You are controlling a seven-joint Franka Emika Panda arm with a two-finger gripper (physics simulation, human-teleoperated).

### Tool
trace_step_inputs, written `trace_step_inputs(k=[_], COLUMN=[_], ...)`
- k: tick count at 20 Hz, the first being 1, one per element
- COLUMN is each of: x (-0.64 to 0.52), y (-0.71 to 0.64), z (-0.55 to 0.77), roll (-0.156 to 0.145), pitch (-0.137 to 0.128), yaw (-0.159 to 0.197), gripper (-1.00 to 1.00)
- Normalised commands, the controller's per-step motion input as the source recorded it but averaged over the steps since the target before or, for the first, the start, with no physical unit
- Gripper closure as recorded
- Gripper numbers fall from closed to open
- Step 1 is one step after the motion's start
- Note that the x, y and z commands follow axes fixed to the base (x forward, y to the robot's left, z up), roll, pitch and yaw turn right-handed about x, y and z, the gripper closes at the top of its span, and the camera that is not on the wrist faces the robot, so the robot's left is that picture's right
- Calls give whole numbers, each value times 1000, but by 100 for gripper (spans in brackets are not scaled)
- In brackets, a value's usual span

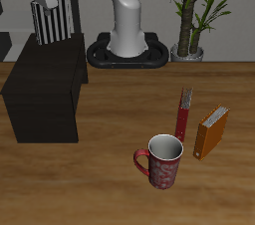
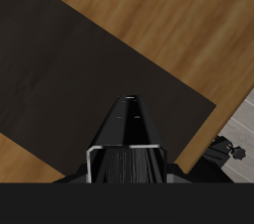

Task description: Place the striped book upright on top of the shelf and place the red mug on top of the shelf

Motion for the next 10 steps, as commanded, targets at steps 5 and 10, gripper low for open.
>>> trace_step_inputs(k=[5, 10], x=[-30, -34], y=[-59, -31], z=[-26, -23], roll=[24, 28], pitch=[0, -31], yaw=[-37, 8], gripper=[100, 100])
